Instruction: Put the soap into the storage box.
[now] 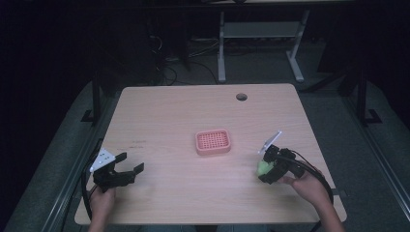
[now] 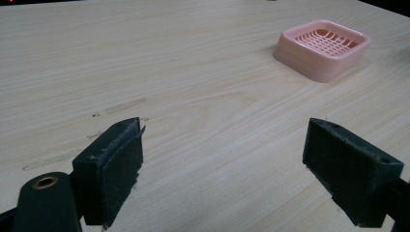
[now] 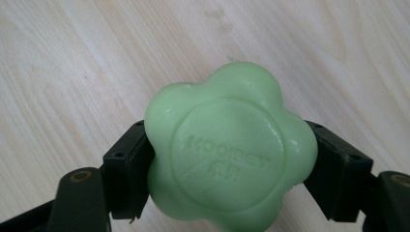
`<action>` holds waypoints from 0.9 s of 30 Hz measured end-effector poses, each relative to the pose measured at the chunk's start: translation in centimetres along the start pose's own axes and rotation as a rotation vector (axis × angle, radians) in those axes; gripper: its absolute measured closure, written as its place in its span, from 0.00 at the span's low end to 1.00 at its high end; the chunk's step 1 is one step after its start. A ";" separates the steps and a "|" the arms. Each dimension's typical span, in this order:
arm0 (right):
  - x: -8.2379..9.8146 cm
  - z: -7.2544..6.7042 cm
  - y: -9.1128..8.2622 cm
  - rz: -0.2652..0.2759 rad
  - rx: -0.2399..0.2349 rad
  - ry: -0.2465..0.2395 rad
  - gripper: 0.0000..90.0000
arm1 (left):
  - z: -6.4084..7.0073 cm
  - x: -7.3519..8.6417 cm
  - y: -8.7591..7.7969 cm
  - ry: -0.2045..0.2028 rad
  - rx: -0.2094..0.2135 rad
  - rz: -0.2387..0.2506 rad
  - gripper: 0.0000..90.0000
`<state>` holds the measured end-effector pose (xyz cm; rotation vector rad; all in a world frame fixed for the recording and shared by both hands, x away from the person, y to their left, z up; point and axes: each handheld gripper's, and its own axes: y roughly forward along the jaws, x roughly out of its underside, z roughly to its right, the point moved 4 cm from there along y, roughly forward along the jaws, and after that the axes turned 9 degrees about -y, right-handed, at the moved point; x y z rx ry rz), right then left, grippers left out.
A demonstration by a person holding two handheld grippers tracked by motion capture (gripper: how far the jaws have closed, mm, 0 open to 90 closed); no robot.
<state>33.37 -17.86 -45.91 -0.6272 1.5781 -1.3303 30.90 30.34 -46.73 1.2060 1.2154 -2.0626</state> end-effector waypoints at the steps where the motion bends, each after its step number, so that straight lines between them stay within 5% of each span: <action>1: -0.2 0.0 0.0 0.003 -0.006 -0.003 0.30 | 0.0 0.0 0.0 -0.001 0.001 -0.001 0.16; 27: -2.9 1.6 -1.0 0.034 -0.023 -0.018 0.29 | 0.1 0.0 0.1 -0.007 0.012 -0.002 0.16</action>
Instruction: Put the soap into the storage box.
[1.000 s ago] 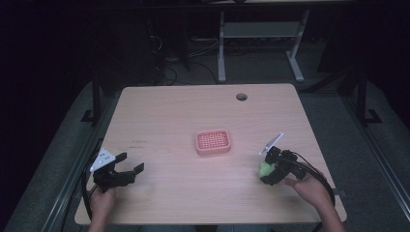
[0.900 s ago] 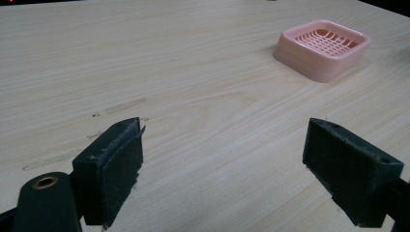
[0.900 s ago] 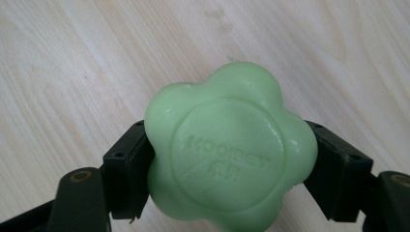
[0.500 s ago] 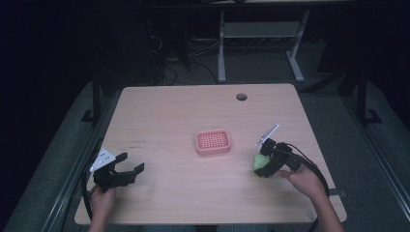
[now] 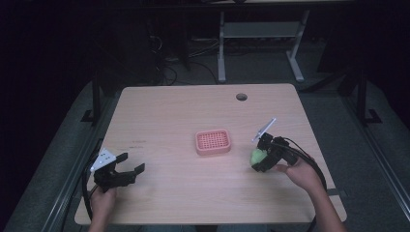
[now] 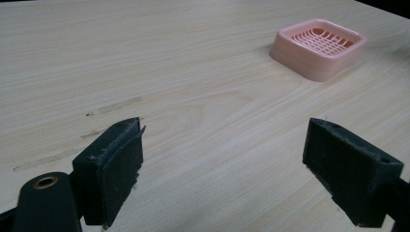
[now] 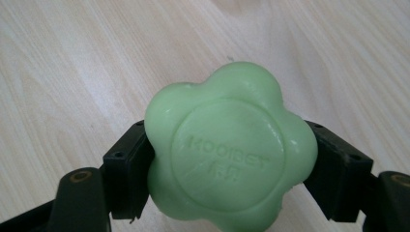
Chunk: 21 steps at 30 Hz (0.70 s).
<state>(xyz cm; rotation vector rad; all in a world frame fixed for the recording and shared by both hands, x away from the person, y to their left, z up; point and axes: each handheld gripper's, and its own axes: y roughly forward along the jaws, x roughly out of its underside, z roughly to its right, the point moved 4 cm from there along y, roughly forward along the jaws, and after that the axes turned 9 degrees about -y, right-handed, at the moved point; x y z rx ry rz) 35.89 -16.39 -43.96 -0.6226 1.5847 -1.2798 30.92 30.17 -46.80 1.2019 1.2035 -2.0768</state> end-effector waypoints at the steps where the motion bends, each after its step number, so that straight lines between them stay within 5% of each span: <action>1: -0.1 0.0 0.0 0.000 0.000 0.000 0.29 | 0.0 0.0 0.0 0.000 0.000 0.000 0.16; 21: -2.0 0.9 -0.9 0.009 0.001 -0.031 0.29 | -0.1 0.1 0.2 0.000 -0.014 -0.004 0.16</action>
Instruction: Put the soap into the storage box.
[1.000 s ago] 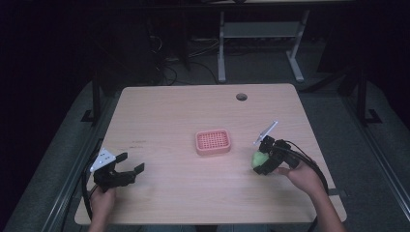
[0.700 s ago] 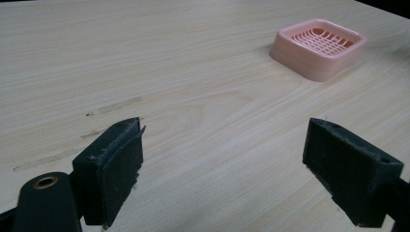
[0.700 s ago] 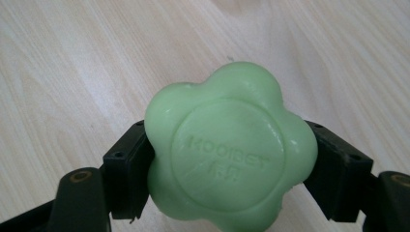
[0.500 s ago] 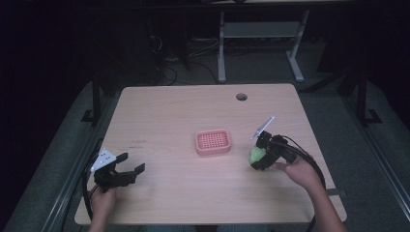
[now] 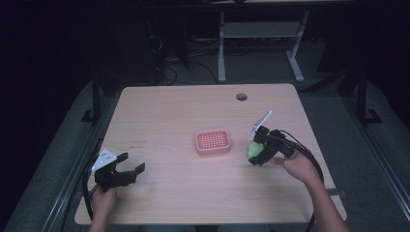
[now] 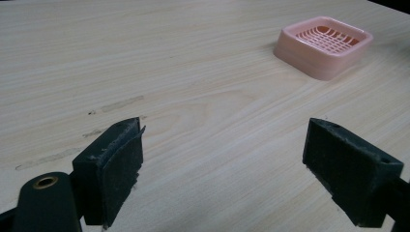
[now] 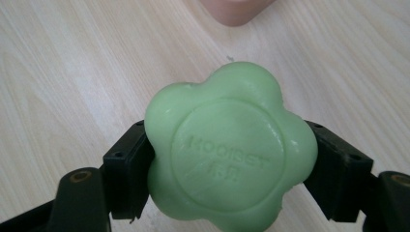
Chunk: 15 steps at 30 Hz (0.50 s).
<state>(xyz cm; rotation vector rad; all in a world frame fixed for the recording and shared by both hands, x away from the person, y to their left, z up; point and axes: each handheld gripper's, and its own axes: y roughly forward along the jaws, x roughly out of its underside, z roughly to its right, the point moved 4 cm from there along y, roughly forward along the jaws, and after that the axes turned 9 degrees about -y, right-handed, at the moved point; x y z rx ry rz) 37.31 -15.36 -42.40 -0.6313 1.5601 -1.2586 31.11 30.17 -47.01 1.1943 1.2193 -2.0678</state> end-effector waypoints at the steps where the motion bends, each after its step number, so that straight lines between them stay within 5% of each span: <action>1: -0.1 0.1 -0.1 0.000 0.005 -0.004 0.29 | 0.0 0.0 0.0 0.001 0.000 0.000 0.16; 15: -1.9 0.4 0.1 0.005 -0.002 -0.024 0.29 | 0.1 0.0 -0.2 0.016 0.005 0.001 0.16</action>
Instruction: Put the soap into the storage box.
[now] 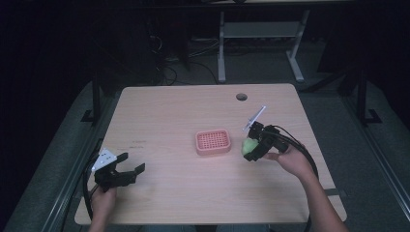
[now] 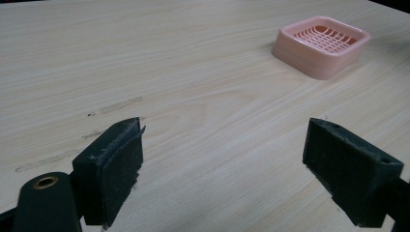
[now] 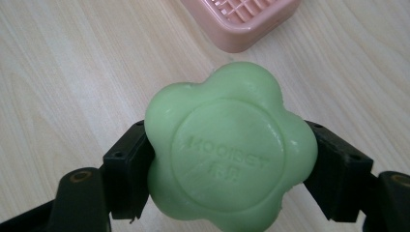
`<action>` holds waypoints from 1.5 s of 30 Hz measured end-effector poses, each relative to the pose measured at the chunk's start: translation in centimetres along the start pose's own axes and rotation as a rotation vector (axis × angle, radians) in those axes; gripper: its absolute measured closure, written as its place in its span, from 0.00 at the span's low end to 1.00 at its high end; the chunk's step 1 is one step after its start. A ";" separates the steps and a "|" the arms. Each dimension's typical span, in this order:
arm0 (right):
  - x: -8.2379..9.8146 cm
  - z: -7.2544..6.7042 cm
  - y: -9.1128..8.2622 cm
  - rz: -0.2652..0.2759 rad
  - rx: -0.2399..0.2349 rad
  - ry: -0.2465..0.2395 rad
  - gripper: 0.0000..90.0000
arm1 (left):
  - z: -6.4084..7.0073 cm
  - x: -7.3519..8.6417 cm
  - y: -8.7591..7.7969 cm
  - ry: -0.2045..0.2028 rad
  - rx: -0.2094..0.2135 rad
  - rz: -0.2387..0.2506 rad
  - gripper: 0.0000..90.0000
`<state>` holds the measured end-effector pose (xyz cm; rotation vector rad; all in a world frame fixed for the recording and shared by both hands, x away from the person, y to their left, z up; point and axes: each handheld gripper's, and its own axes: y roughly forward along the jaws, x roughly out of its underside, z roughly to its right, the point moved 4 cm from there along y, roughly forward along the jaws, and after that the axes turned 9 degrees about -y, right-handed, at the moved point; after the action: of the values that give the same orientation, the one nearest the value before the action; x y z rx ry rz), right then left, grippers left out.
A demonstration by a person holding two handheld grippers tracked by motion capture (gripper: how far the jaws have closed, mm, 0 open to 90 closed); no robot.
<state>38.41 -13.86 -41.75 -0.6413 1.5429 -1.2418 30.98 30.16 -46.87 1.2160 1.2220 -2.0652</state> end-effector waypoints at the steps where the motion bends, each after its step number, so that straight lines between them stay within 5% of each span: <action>1: -0.2 0.0 0.0 -0.003 -0.001 0.002 0.29 | 0.0 0.0 0.0 -0.003 0.001 0.003 0.16; 33: -7.1 1.4 0.9 -0.041 -0.007 -0.067 0.29 | 0.2 -0.3 0.1 0.009 0.008 0.010 0.16; 45: -10.1 1.8 2.6 -0.084 -0.027 -0.088 0.29 | 0.3 -0.4 0.1 0.011 0.011 0.012 0.16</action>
<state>44.09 -5.01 -40.29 -0.7751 1.4750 -1.2399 31.13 29.83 -46.55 1.2381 1.2075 -2.0621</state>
